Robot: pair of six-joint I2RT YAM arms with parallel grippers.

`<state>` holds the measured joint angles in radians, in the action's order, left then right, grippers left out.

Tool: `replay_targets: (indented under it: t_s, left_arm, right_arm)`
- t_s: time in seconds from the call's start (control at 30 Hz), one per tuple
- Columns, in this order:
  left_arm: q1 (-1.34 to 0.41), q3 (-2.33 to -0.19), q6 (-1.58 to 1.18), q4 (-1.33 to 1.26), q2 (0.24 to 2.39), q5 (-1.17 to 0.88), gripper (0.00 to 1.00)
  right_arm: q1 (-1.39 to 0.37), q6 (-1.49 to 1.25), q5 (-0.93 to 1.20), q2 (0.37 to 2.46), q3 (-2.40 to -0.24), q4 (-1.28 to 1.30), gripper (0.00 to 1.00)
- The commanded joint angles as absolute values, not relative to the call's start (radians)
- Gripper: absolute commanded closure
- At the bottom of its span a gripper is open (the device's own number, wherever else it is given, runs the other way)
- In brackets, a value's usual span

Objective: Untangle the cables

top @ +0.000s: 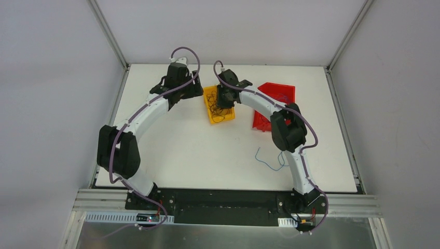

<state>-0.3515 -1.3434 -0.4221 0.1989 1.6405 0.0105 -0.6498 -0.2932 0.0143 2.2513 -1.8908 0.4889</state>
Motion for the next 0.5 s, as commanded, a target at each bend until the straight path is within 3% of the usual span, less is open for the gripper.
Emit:
replay_targets:
  t_s: [0.0, 0.27, 0.47]
  left_arm:
    - [-0.344, -1.227, -0.498, 0.099, 1.499, 0.025, 0.33]
    - [-0.344, -1.026, -0.56, 0.05, 1.343, -0.045, 0.32]
    - [-0.345, -0.895, -0.556, 0.045, 1.211, -0.088, 0.27]
  right_arm:
    - [-0.656, -0.271, -0.05, 2.198, -1.986, 0.563, 0.68]
    - [-0.658, -0.265, -0.074, 2.07, -1.916, 0.569, 0.58]
    - [-0.657, -0.25, -0.098, 1.897, -1.779, 0.534, 0.41]
